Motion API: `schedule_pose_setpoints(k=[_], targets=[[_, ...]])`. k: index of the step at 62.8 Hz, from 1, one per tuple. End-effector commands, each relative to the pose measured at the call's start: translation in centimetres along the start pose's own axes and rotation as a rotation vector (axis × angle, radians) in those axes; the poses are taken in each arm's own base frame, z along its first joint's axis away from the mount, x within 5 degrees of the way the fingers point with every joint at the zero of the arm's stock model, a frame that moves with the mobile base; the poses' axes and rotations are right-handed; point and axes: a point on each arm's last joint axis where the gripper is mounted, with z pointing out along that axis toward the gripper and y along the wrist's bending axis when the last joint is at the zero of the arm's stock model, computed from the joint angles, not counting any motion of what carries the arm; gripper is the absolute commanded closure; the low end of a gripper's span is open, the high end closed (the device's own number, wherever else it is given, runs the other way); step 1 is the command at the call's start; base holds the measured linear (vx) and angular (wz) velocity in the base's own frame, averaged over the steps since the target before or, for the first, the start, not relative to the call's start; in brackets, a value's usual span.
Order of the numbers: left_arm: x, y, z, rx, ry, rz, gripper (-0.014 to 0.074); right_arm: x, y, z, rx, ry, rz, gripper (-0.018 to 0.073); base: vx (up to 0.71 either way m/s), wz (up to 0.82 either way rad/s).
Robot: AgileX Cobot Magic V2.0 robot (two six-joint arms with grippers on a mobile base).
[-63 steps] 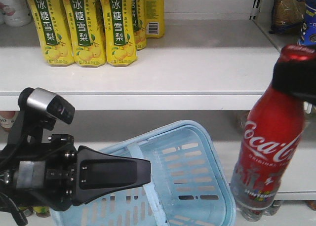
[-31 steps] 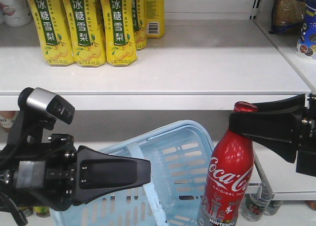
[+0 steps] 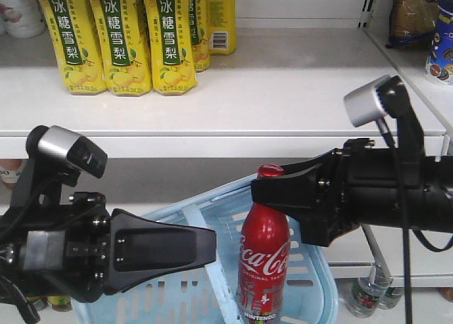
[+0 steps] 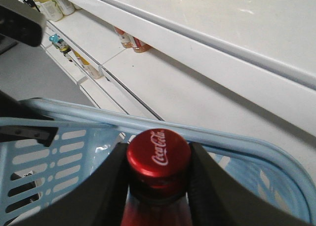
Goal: Place coke in basket with both arms
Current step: 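Carry the bottle with the right gripper over the basket held by the left, then open the right gripper to drop the bottle into the basket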
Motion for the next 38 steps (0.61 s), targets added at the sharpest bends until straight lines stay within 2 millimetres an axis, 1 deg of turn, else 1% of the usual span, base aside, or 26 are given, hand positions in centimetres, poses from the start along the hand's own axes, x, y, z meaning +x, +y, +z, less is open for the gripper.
schedule_pose_setpoints(k=[1, 7, 11, 17, 23, 31, 38], targets=[[0.1, -2.9, -0.2, 0.213, 0.033, 0.016, 0.0603, -1.1, 0.5, 0.7, -0.03, -0.05, 0.037, 0.0564, 0.0, 0.0], [0.1, -2.9, -0.2, 0.213, 0.033, 0.016, 0.0603, -0.6, 0.3, 1.9, -0.049, -0.006, 0.053, 0.0564, 0.0, 0.0], [0.1, -2.9, -0.2, 0.213, 0.033, 0.016, 0.0603, -0.4, -0.1, 2.4, -0.047, 0.01, 0.061, 0.0561, 0.0, 0.0], [0.1, -2.9, -0.2, 0.213, 0.033, 0.016, 0.0603, -0.2, -0.4, 2.7, -0.043, 0.02, 0.07, 0.055, 0.0, 0.0], [0.1, -2.9, -0.2, 0.213, 0.033, 0.016, 0.0603, -0.2, -0.4, 2.8, -0.041, 0.02, 0.067, 0.0516, 0.0, 0.0], [0.1, -2.9, -0.2, 0.213, 0.033, 0.016, 0.0603, -0.2, -0.4, 2.8, -0.041, 0.02, 0.067, 0.0424, 0.0, 0.0], [0.1, -2.9, -0.2, 0.213, 0.033, 0.016, 0.0603, -0.2, -0.5, 2.8, -0.038, 0.018, 0.067, 0.0313, 0.0, 0.0]])
